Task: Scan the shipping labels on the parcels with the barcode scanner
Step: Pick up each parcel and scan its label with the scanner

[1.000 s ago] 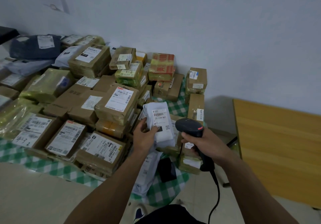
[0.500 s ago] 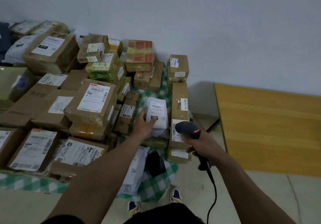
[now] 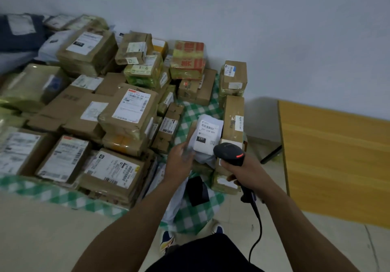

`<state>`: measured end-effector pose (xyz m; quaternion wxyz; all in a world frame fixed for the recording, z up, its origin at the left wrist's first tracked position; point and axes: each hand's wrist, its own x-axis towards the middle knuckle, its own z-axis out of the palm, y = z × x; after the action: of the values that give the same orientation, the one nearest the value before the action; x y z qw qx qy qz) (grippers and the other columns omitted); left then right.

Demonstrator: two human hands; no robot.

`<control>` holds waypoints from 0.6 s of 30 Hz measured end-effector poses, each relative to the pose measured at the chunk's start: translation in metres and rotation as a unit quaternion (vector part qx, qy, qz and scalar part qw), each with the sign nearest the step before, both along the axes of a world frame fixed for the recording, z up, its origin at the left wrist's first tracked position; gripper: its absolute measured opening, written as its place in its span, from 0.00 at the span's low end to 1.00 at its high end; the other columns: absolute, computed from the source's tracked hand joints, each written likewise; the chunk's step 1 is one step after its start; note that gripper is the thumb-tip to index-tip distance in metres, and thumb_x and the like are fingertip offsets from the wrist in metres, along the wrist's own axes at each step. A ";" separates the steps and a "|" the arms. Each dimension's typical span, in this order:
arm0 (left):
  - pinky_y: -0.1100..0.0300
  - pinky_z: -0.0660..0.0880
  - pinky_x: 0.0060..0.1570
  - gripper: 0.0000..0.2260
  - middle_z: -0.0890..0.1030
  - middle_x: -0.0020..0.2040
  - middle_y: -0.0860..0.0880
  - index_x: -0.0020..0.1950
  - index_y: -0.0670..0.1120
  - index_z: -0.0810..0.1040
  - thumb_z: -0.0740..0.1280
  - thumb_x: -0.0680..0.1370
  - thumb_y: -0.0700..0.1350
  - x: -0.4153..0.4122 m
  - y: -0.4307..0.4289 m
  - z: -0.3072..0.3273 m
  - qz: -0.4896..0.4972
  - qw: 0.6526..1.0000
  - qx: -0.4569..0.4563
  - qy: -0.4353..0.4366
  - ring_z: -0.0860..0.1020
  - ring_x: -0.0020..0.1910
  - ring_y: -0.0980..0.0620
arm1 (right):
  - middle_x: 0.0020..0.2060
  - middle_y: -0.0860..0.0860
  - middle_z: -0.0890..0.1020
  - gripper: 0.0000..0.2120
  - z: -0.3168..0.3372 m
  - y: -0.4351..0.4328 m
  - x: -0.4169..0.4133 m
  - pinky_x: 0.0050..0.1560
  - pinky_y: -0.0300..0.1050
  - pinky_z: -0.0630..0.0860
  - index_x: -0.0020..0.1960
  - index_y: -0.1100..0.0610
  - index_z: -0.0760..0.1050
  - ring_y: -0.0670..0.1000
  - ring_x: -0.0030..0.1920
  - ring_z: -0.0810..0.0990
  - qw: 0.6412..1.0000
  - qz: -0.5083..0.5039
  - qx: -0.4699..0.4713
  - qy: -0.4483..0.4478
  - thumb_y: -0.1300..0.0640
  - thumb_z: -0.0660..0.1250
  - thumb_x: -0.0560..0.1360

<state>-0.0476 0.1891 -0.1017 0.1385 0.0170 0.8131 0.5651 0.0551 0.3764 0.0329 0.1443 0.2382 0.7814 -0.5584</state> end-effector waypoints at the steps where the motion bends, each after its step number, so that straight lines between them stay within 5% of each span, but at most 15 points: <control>1: 0.58 0.78 0.57 0.09 0.81 0.56 0.53 0.61 0.50 0.79 0.70 0.82 0.50 0.011 -0.009 -0.006 0.011 1.000 -0.012 0.006 0.80 0.57 0.53 | 0.50 0.47 0.85 0.13 -0.003 0.000 0.001 0.38 0.43 0.80 0.63 0.42 0.76 0.49 0.38 0.87 1.000 -0.001 -0.003 0.005 0.50 0.73 0.80; 4: 0.50 0.73 0.67 0.16 0.78 0.65 0.44 0.69 0.42 0.77 0.71 0.81 0.43 0.051 -0.040 -0.031 -0.006 0.995 -0.100 0.014 0.76 0.65 0.45 | 0.51 0.49 0.85 0.15 -0.009 0.002 0.005 0.37 0.40 0.80 0.64 0.44 0.76 0.49 0.38 0.85 1.000 -0.017 -0.013 0.008 0.50 0.73 0.79; 6: 0.51 0.70 0.69 0.19 0.75 0.70 0.41 0.71 0.40 0.75 0.71 0.80 0.41 0.095 -0.090 -0.038 0.062 0.983 -0.172 -0.034 0.73 0.70 0.42 | 0.49 0.49 0.86 0.17 -0.020 -0.033 0.003 0.37 0.42 0.81 0.65 0.45 0.75 0.50 0.37 0.86 0.998 0.059 -0.018 -0.015 0.49 0.74 0.79; 10: 0.52 0.64 0.73 0.25 0.69 0.77 0.40 0.75 0.42 0.72 0.72 0.78 0.40 0.110 -0.101 -0.056 -0.001 0.970 -0.240 -0.027 0.66 0.78 0.41 | 0.45 0.52 0.86 0.14 -0.031 -0.039 0.000 0.38 0.44 0.81 0.62 0.46 0.76 0.48 0.36 0.86 0.998 0.062 -0.006 -0.022 0.49 0.74 0.79; 18: 0.48 0.67 0.73 0.51 0.65 0.79 0.42 0.83 0.45 0.57 0.81 0.69 0.55 0.113 -0.104 -0.062 0.021 0.954 -0.293 -0.055 0.65 0.77 0.42 | 0.44 0.56 0.87 0.10 -0.038 -0.057 0.003 0.41 0.45 0.82 0.55 0.48 0.78 0.52 0.39 0.87 0.996 0.081 -0.001 -0.030 0.49 0.76 0.77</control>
<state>0.0656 0.0853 -0.1636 0.1701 -0.0728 0.9342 0.3049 0.0586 0.3196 -0.0052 0.2128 0.1907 0.7929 -0.5383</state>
